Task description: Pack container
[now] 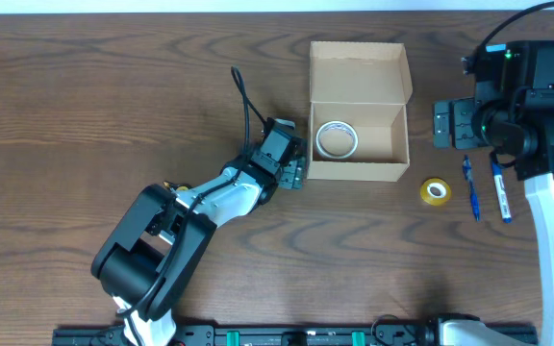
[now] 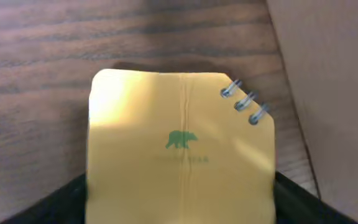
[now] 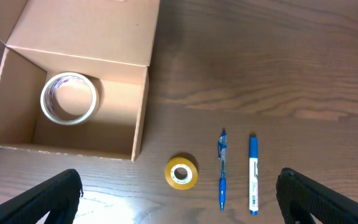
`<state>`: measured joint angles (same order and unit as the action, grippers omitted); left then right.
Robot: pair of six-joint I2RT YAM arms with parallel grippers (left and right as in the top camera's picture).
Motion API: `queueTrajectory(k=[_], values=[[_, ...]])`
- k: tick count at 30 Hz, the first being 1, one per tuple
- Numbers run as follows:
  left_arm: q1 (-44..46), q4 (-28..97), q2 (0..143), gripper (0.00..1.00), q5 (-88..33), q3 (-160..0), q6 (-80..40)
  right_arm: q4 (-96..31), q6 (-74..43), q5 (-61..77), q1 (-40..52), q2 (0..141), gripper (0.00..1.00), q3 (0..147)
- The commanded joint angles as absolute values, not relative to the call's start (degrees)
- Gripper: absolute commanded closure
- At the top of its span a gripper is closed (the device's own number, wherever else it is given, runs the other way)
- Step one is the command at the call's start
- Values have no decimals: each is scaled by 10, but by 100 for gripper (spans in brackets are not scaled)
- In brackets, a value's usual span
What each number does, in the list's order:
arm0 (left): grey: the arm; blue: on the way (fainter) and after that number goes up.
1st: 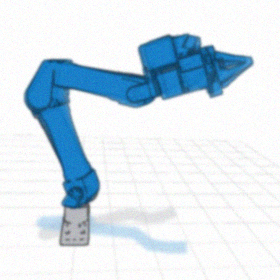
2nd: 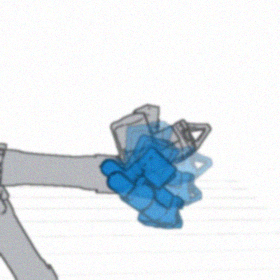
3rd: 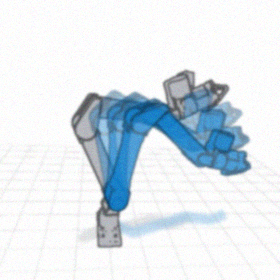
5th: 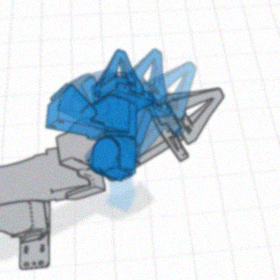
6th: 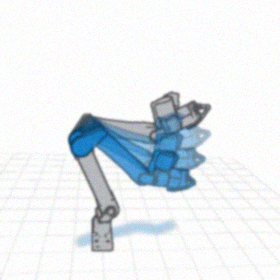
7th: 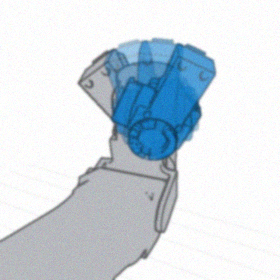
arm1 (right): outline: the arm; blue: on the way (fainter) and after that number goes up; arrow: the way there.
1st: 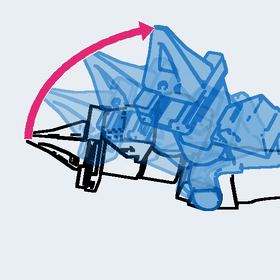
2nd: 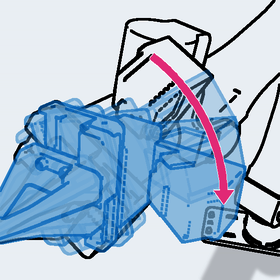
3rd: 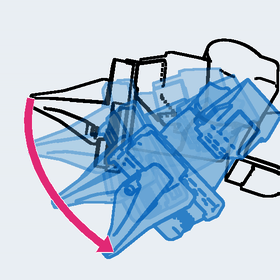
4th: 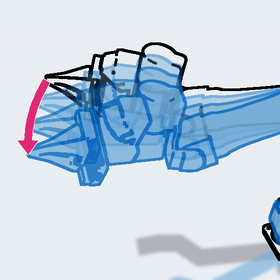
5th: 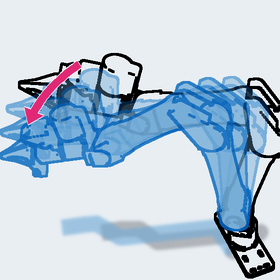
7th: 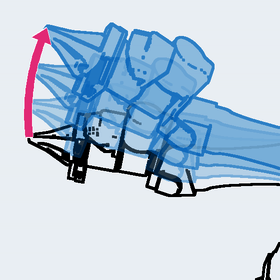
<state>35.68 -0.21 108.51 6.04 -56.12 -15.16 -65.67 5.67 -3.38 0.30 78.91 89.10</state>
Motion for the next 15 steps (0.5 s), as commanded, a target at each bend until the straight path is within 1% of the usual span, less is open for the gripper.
queueTrajectory(k=[1,2,3,4,6,8,9,15], values=[[355,1,1096,35,49,-571,-155,-658,58,-29,8,791,1,902],[355,1,1096,37,49,-571,-155,-658,58,-29,8,791,1,902],[355,0,1096,37,49,-571,-155,-658,58,-29,8,791,1,902],[355,0,1096,33,49,-571,-155,-657,58,-29,8,791,1,902],[355,1,1096,21,49,-571,-155,-658,58,-29,8,791,1,902],[355,1,1096,16,49,-571,-155,-658,58,-29,8,791,1,902],[355,1,1096,15,49,-571,-155,-658,58,-29,8,791,1,902],[355,1,1096,19,49,-571,-155,-658,58,-29,8,791,1,902]])
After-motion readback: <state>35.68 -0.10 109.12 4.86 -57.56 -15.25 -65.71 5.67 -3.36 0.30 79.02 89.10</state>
